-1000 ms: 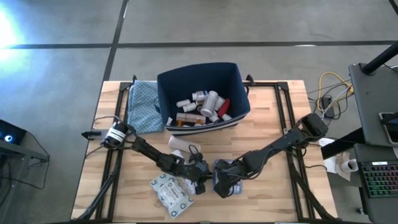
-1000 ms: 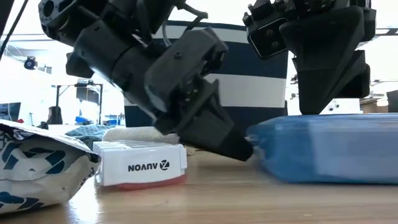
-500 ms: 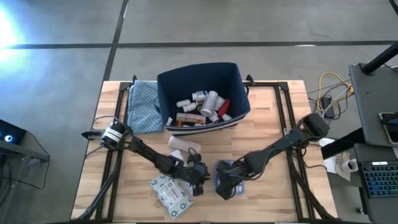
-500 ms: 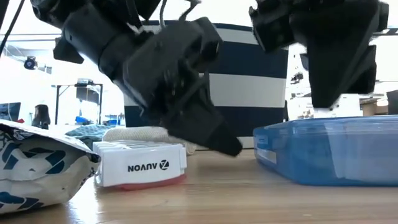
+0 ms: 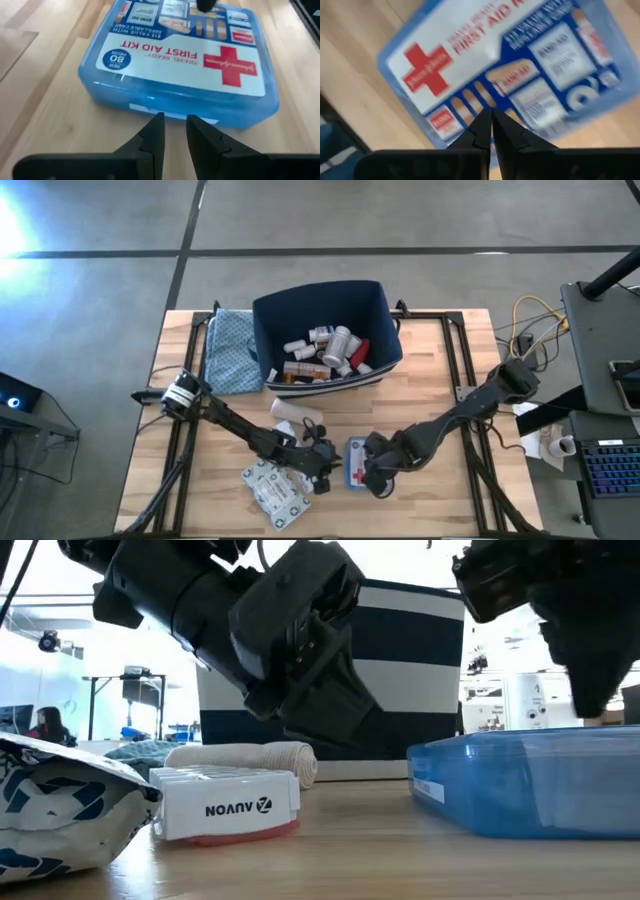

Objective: Pick & place medical supplies in basket/bin
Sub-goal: Put the blue first aid kit into the blue bin

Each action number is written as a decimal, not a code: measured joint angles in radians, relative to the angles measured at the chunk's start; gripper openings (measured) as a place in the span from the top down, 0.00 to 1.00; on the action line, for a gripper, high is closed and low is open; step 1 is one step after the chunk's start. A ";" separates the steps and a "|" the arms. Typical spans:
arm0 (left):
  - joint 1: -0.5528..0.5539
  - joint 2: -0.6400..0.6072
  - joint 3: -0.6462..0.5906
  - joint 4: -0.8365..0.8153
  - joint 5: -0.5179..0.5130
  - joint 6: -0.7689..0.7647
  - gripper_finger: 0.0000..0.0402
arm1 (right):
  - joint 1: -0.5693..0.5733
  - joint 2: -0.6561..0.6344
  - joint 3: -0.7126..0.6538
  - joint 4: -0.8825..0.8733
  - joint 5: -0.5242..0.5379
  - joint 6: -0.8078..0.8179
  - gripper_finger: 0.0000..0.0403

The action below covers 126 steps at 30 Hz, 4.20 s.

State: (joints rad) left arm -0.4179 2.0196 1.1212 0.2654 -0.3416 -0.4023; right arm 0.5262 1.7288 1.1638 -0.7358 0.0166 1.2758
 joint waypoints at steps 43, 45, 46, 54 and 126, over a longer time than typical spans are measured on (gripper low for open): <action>-0.010 0.060 0.075 -0.023 -0.053 -0.082 0.85 | -0.020 0.046 -0.038 0.118 -0.048 -0.023 0.98; -0.009 0.060 0.086 -0.017 -0.058 -0.061 0.85 | -0.019 0.046 -0.038 0.118 -0.048 -0.023 0.98; -0.009 0.059 0.089 -0.013 -0.059 -0.051 0.85 | -0.019 0.047 -0.038 0.118 -0.049 -0.025 0.98; -0.007 0.066 0.074 -0.010 -0.050 -0.050 0.85 | -0.020 0.047 -0.038 0.119 -0.047 -0.033 0.98; -0.001 -0.167 0.053 -0.267 -0.088 -0.090 0.85 | -0.028 -0.011 0.104 -0.094 0.148 0.040 0.97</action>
State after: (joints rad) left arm -0.4191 1.8523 1.1740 -0.0014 -0.4294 -0.4927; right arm 0.4978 1.7178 1.2677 -0.8294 0.1651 1.3155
